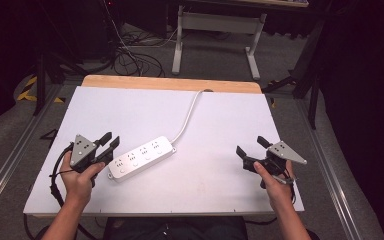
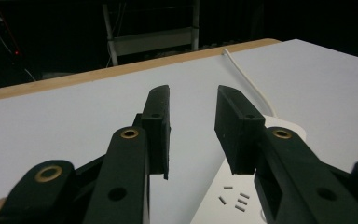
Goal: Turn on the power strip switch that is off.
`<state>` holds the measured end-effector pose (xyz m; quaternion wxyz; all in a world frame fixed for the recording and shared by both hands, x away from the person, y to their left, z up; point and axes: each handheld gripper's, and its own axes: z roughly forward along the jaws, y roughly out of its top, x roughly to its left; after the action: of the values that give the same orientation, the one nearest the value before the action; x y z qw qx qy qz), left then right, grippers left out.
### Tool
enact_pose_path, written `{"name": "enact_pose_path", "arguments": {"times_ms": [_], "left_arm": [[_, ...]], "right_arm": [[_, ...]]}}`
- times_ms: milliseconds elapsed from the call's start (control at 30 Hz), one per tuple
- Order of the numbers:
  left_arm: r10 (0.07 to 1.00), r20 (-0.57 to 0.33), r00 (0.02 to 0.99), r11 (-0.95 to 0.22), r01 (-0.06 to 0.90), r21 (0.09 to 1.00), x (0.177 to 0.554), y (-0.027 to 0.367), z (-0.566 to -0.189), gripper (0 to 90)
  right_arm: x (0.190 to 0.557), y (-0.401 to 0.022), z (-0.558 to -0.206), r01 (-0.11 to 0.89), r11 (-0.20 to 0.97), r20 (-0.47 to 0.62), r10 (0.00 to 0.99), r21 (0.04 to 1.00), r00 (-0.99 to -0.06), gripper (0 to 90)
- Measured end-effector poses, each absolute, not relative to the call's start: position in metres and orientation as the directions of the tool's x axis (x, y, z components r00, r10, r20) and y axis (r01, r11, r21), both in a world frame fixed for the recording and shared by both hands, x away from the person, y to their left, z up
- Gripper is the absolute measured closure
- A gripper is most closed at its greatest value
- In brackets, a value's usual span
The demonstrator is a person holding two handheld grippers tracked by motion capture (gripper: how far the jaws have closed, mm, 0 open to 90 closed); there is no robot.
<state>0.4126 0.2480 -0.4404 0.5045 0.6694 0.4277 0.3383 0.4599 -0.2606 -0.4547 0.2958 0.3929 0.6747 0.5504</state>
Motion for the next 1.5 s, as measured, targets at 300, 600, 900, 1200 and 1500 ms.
{"name": "enact_pose_path", "arguments": {"times_ms": [300,600,900,1200,1500], "left_arm": [[0.91,0.018,0.415,-0.116,0.213,0.97,0.412,0.257,-0.438,61.3],[0.911,0.02,0.411,-0.11,0.197,0.974,0.412,0.26,-0.438,54.4],[0.91,0.025,0.414,-0.114,0.19,0.975,0.412,0.261,-0.437,50.3],[0.911,0.016,0.413,-0.103,0.189,0.977,0.413,0.262,-0.436,44.4],[0.906,0.001,0.423,-0.088,0.186,0.979,0.412,0.263,-0.434,16.4]], "right_arm": [[0.46,-0.261,-0.455,0.206,0.083,0.036,0.856,0.975,-0.516,9.7],[0.46,-0.261,-0.455,0.206,0.084,0.035,0.856,0.975,-0.515,9.7],[0.46,-0.261,-0.455,0.206,0.085,0.034,0.856,0.975,-0.516,9.9],[0.46,-0.261,-0.455,0.206,0.086,0.033,0.856,0.975,-0.516,9.9],[0.46,-0.261,-0.455,0.206,0.087,0.033,0.855,0.975,-0.517,10.0]]}}
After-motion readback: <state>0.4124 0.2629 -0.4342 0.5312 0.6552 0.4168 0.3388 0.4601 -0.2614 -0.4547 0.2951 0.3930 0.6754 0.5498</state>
